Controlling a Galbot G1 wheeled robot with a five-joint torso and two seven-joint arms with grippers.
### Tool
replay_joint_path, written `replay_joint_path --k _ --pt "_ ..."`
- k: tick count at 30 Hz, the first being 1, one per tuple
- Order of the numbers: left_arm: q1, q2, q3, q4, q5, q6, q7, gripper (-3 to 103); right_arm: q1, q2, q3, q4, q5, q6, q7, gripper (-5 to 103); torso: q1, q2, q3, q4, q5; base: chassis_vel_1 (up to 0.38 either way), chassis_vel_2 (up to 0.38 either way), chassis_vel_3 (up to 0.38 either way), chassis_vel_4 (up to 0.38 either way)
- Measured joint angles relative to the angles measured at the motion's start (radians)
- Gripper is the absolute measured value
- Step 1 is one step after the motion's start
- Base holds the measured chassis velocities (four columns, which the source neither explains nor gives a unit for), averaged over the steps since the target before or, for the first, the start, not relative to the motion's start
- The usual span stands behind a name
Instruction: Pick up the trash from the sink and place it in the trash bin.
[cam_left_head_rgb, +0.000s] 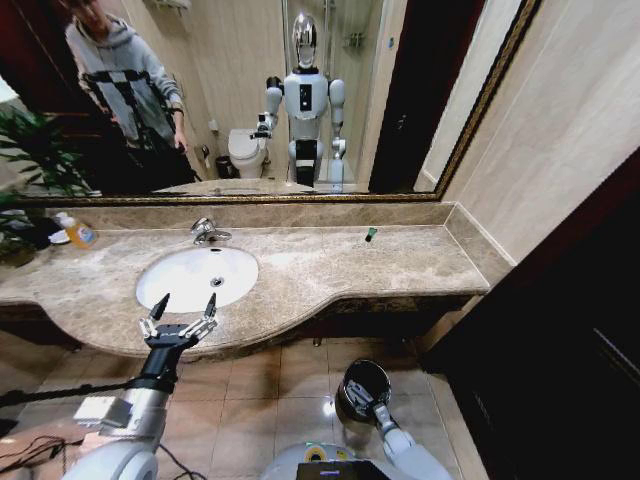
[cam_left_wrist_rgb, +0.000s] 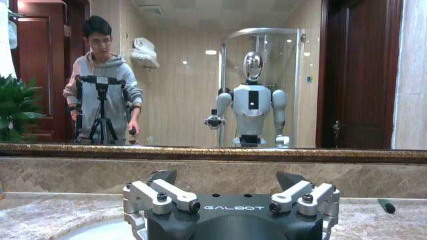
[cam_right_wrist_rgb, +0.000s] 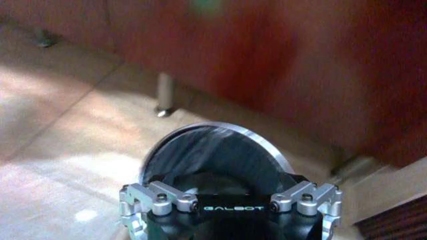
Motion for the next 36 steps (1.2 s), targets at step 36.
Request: replay_joint_path --k 36 --pt "0.0 0.0 0.0 0.0 0.0 0.0 0.0 100 -0.645 -0.126 0.199 1.564 0.262 -0.267 -0.068 100 0.0 0.0 0.0 0.0 -0.0002 0.0 0.0 0.0 0.0"
